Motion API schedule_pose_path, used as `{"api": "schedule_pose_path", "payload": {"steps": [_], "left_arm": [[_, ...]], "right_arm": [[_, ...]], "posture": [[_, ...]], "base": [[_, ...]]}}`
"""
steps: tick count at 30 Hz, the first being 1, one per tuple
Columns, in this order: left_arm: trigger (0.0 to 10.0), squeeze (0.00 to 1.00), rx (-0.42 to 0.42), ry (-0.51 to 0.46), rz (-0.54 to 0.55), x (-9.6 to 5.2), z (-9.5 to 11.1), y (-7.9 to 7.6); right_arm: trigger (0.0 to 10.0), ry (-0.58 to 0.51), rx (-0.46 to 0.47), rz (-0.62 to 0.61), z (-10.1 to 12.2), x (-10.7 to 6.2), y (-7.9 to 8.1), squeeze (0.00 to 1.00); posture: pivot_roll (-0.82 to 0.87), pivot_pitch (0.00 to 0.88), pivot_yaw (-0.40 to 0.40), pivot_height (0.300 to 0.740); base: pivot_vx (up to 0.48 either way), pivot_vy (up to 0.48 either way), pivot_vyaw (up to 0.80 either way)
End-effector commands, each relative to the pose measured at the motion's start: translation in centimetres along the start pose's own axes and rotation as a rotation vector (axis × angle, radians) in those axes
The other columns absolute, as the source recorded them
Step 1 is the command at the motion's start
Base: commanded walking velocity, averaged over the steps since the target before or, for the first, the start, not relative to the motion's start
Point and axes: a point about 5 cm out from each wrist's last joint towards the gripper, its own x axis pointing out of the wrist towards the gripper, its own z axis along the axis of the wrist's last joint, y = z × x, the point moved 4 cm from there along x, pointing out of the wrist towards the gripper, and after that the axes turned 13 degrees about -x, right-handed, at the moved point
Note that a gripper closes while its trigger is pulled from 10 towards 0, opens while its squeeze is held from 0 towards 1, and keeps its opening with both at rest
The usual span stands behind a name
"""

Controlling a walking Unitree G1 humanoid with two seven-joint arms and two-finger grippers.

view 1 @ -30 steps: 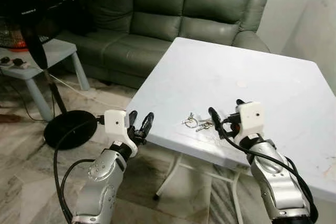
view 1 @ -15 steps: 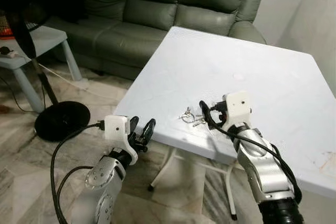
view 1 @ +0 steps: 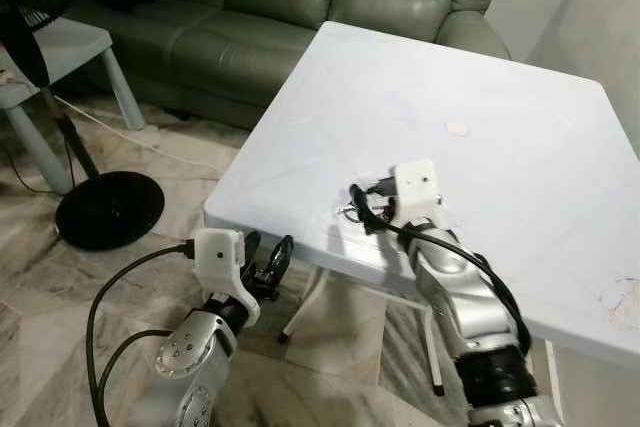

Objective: Hang keys on a hook

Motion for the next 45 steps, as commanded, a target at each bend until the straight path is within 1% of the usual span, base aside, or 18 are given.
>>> {"api": "schedule_pose_path", "payload": {"steps": [1,12,21,22,25,26,27,28,29,31,33,34,36,37,38,42,43,45], "left_arm": [[10.0,0.00,0.000,0.002,-0.003,-0.3,0.0,-0.4],[10.0,0.00,-0.007,0.006,0.019,-1.0,0.0,-0.4],[10.0,0.00,-0.013,0.009,0.031,-1.2,-0.1,-0.4],[10.0,0.00,-0.012,0.009,0.031,-1.2,0.0,-0.4],[10.0,0.00,-0.014,0.009,0.033,-1.3,-0.1,-0.4],[10.0,0.00,-0.014,0.009,0.033,-1.3,0.0,-0.4],[10.0,0.00,-0.015,0.009,0.033,-1.3,0.0,-0.5],[10.0,0.00,-0.015,0.009,0.034,-1.3,-0.1,-0.5],[10.0,0.00,-0.016,0.009,0.034,-1.3,-0.1,-0.5],[10.0,0.00,-0.016,0.009,0.035,-1.3,-0.1,-0.5],[10.0,0.00,-0.016,0.009,0.036,-1.3,-0.1,-0.5],[10.0,0.00,-0.018,0.009,0.037,-1.4,-0.1,-0.5],[10.0,0.00,-0.021,0.009,0.040,-1.4,-0.1,-0.5],[10.0,0.00,-0.022,0.009,0.041,-1.4,-0.1,-0.5],[10.0,0.00,-0.022,0.009,0.043,-1.4,-0.1,-0.5],[10.0,0.00,-0.023,0.008,0.045,-1.5,-0.1,-0.4],[10.0,0.00,-0.024,0.008,0.047,-1.5,0.0,-0.4],[10.0,0.00,-0.025,0.007,0.048,-1.5,0.0,-0.5]], "right_arm": [[10.0,0.017,0.013,0.004,-0.1,0.2,0.3,0.00],[10.0,0.073,0.053,0.013,-0.6,0.7,2.4,0.00],[9.7,0.062,0.088,-0.022,0.0,0.8,2.4,0.00],[4.9,0.059,0.087,-0.033,0.1,0.8,2.3,0.00],[5.0,0.090,0.097,-0.053,-0.1,1.0,2.3,0.00],[3.1,0.085,0.101,-0.065,0.0,1.0,2.2,0.00],[0.0,0.077,0.105,-0.075,0.1,1.0,2.1,0.00],[3.1,0.093,0.104,-0.076,0.0,1.0,2.2,0.00],[3.2,0.106,0.098,-0.081,0.0,1.1,2.3,0.00],[2.5,0.102,0.097,-0.084,0.1,1.2,2.3,0.00],[3.0,0.106,0.103,-0.086,0.1,1.2,2.4,0.00],[0.0,0.094,0.131,-0.088,0.3,1.2,2.4,0.00],[2.0,0.102,0.101,-0.094,0.3,1.2,2.5,0.00],[2.0,0.107,0.097,-0.096,0.2,1.2,2.6,0.00],[0.0,0.096,0.100,-0.105,0.4,1.2,2.5,0.00],[0.0,0.107,0.109,-0.103,0.4,1.3,2.6,0.00],[1.6,0.106,0.117,-0.099,0.5,1.3,2.7,0.00],[1.3,0.101,0.115,-0.099,0.7,1.4,2.8,0.00]], "posture": [[0.08,0.193,-0.120,0.740],[0.10,0.202,-0.131,0.740],[0.11,0.211,-0.135,0.740],[0.11,0.211,-0.135,0.740],[0.11,0.211,-0.135,0.740],[0.11,0.211,-0.135,0.740],[0.11,0.213,-0.137,0.740],[0.11,0.213,-0.137,0.740],[0.11,0.213,-0.137,0.740],[0.11,0.217,-0.140,0.740],[0.11,0.218,-0.139,0.740],[0.11,0.218,-0.139,0.740],[0.11,0.218,-0.139,0.740],[0.11,0.218,-0.139,0.740],[0.11,0.222,-0.141,0.740],[0.11,0.222,-0.141,0.740],[0.11,0.224,-0.144,0.740],[0.11,0.224,-0.144,0.740]], "base": [[0.000,0.000,0.00],[0.000,0.000,0.00],[0.000,0.000,0.00],[0.000,0.000,0.00],[0.000,0.000,0.00],[0.000,0.000,0.00],[0.000,0.000,0.00],[0.000,0.000,0.00],[0.000,0.000,0.00],[0.000,0.000,0.00],[0.000,0.000,0.00],[0.000,0.000,0.00],[0.000,0.000,0.00],[0.000,0.000,0.00],[0.000,0.000,0.00],[0.000,0.000,0.00],[0.000,0.000,0.00],[0.000,0.000,0.00]]}}
